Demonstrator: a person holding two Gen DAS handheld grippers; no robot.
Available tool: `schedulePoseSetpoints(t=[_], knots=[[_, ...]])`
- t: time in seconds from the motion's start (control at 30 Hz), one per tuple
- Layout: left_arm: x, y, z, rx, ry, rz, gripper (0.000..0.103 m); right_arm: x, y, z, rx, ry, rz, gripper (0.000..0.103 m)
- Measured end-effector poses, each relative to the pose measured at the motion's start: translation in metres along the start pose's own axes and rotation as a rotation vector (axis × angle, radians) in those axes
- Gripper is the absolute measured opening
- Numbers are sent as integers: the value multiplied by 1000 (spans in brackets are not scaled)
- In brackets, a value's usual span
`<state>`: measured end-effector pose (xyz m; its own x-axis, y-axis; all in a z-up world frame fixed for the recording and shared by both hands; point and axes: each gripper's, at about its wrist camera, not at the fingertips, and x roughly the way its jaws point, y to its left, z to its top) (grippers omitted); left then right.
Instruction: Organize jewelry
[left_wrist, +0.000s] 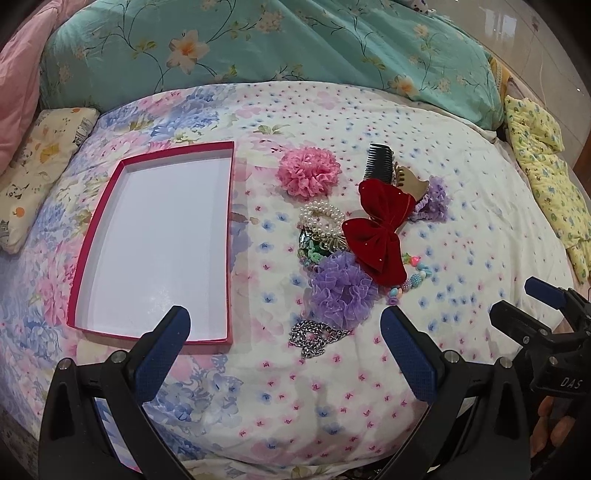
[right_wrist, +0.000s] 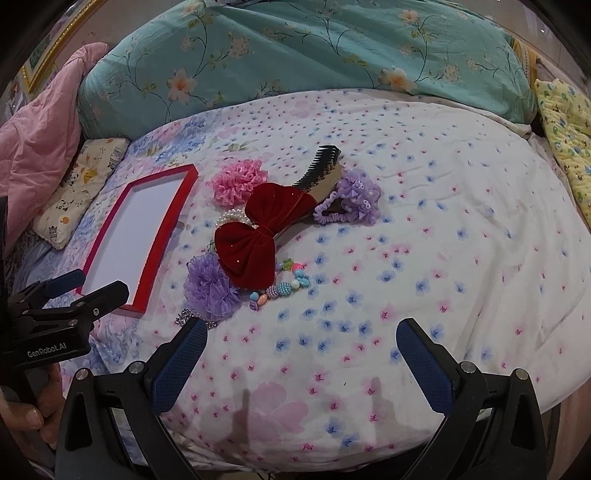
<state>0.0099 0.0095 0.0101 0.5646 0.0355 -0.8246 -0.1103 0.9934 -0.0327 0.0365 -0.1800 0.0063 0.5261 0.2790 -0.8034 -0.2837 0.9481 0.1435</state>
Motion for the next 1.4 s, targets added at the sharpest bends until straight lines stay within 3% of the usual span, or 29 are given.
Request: schedulePoseSetpoints(t=[1.07,1.4], knots=[[0,-3,3,5,-7,-3,103,0,4,8,-15,-10,18,103],[5,-3,7,4,-7,-63,103,3,-3,13,6,-22,22,103]])
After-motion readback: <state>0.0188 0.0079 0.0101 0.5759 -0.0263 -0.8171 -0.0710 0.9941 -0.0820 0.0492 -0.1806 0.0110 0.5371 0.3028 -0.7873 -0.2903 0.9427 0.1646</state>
